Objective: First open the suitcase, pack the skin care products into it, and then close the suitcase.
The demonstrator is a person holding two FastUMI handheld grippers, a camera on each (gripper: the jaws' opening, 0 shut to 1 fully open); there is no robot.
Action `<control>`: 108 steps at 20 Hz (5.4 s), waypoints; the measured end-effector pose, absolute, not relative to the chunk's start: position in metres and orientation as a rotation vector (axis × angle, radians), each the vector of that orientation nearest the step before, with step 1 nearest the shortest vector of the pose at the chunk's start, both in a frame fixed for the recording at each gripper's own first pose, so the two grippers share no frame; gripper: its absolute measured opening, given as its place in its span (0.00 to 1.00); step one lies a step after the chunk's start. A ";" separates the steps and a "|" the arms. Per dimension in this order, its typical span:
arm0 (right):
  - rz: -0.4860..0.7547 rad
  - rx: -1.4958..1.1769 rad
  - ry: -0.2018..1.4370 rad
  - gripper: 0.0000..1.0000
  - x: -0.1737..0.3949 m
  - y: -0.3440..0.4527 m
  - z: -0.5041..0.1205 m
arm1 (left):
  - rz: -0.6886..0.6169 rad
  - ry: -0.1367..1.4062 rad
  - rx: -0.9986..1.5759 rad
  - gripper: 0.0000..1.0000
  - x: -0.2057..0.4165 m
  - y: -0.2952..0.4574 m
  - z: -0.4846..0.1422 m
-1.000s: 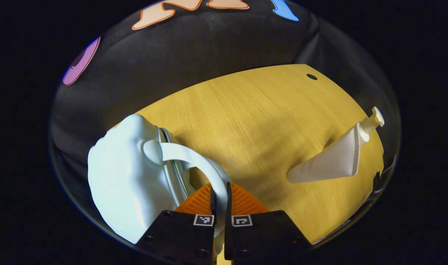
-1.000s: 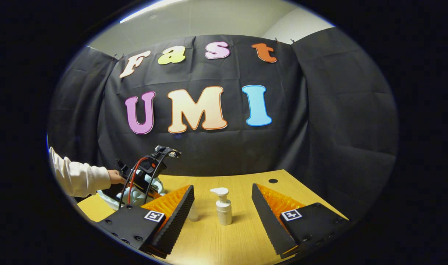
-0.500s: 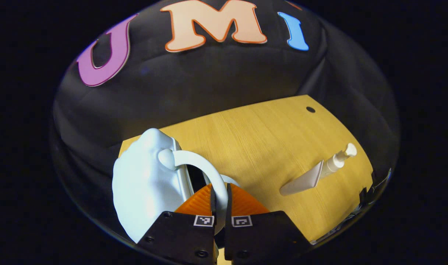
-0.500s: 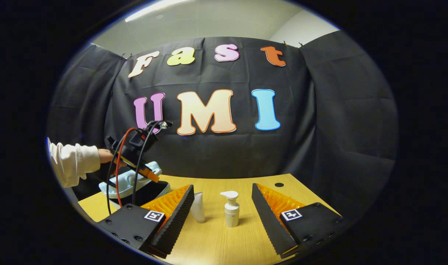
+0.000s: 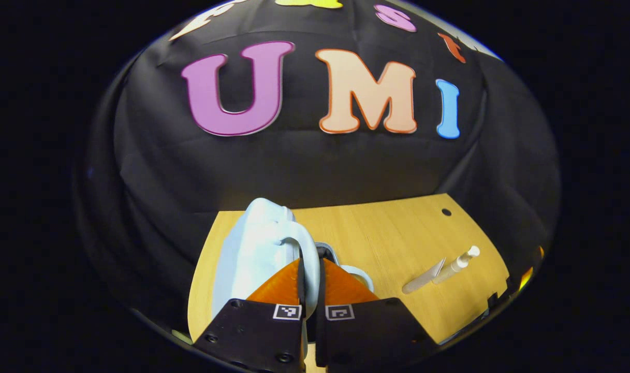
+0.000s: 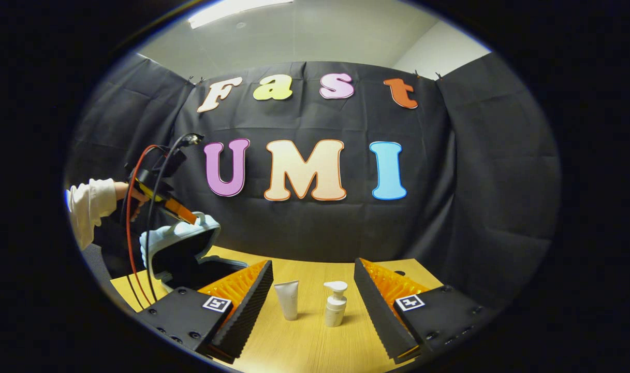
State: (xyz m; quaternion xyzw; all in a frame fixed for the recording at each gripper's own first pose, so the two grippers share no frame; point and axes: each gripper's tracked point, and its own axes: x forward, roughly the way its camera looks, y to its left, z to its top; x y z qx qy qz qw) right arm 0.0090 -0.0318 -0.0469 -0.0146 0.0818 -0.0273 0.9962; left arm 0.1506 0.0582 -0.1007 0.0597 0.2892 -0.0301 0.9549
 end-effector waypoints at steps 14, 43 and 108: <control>-0.056 -0.062 0.163 0.99 0.011 0.022 -0.049 | 0.280 0.518 0.179 0.02 0.060 0.291 -0.070; -0.012 -0.090 0.211 0.99 0.012 0.031 -0.070 | 0.616 0.515 -0.030 0.75 -0.101 0.360 -0.262; -0.002 -0.008 0.672 0.61 0.125 -0.096 -0.340 | -0.352 0.523 -0.174 0.36 0.146 -0.125 -0.279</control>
